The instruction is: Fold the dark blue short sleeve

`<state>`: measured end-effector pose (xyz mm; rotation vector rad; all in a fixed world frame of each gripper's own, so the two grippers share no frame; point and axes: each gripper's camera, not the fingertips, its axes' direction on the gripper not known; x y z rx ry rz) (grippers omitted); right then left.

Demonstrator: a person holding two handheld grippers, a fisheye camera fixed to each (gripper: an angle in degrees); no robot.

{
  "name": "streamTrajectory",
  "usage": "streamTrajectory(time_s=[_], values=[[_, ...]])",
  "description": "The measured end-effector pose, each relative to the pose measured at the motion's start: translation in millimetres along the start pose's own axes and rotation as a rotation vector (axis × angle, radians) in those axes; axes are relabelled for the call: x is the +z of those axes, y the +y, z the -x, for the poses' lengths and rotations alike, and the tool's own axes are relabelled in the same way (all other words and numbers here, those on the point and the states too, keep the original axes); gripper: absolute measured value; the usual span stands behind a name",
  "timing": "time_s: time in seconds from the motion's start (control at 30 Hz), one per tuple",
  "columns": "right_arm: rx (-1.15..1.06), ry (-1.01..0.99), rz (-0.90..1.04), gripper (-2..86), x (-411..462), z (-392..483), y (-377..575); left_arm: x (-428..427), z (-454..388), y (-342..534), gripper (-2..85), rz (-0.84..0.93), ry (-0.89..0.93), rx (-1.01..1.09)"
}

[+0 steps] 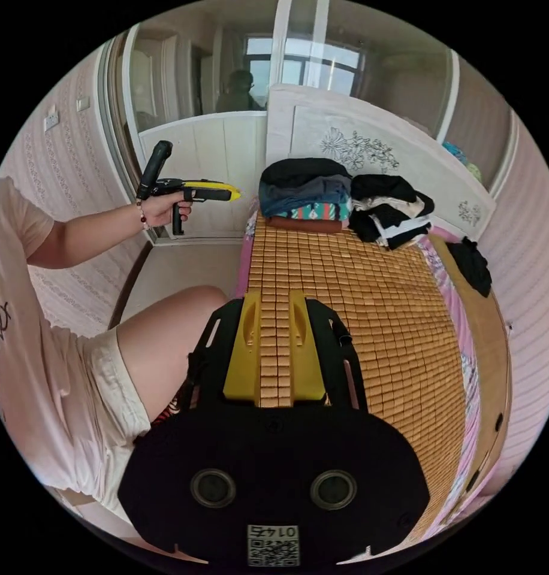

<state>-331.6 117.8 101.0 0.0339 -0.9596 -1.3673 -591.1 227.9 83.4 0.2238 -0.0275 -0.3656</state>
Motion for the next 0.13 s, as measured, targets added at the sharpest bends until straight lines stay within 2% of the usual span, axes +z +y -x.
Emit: streamTrajectory(time_s=[0.13], values=[[-0.098,-0.053,0.012,12.0,79,-10,-117,-2,75,-26,7.3,-0.05,-0.078,-0.058]])
